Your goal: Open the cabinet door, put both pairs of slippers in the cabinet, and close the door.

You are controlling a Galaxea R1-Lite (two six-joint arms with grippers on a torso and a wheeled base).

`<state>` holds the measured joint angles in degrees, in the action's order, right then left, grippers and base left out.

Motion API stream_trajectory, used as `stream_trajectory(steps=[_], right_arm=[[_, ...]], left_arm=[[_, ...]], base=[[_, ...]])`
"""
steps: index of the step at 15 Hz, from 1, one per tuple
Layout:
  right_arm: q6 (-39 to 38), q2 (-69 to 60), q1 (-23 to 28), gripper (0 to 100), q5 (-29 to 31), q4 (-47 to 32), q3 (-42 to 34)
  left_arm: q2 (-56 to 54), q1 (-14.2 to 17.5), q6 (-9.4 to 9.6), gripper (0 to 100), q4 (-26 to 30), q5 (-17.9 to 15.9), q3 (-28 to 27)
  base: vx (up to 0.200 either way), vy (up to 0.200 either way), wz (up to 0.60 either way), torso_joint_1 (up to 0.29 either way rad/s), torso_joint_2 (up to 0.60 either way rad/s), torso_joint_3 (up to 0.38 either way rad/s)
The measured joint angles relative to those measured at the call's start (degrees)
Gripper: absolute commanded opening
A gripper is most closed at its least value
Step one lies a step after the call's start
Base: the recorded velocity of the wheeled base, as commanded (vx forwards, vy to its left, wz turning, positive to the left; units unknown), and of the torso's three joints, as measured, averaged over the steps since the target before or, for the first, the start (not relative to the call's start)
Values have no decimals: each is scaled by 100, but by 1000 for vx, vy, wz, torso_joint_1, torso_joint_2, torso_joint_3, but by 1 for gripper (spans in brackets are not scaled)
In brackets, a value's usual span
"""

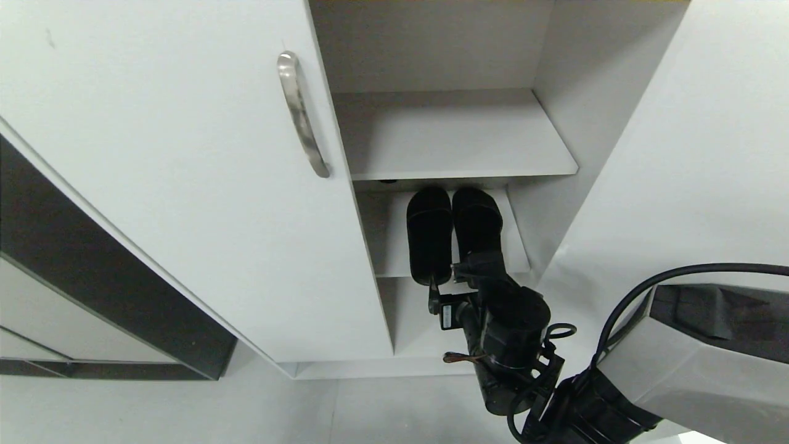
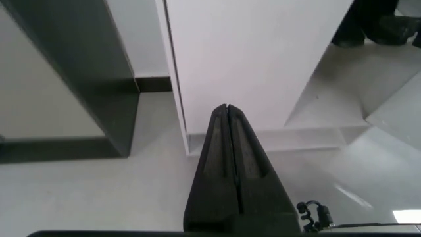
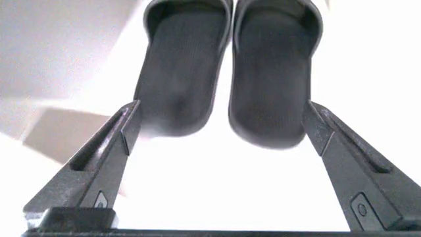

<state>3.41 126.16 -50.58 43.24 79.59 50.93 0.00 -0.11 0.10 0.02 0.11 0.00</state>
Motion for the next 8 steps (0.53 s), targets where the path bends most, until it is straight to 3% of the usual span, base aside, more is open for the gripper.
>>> stream_trajectory(steps=[1,8], right_arm=[[0,0,4,100,2,9,-6],[9,-6,23,100,-30,22,-80]], left_arm=[[0,0,0,0,0,0,0],[0,0,6,0,0,5,0]], base=[[-200,0,0,7,7,-2],[0,0,0,0,0,0]])
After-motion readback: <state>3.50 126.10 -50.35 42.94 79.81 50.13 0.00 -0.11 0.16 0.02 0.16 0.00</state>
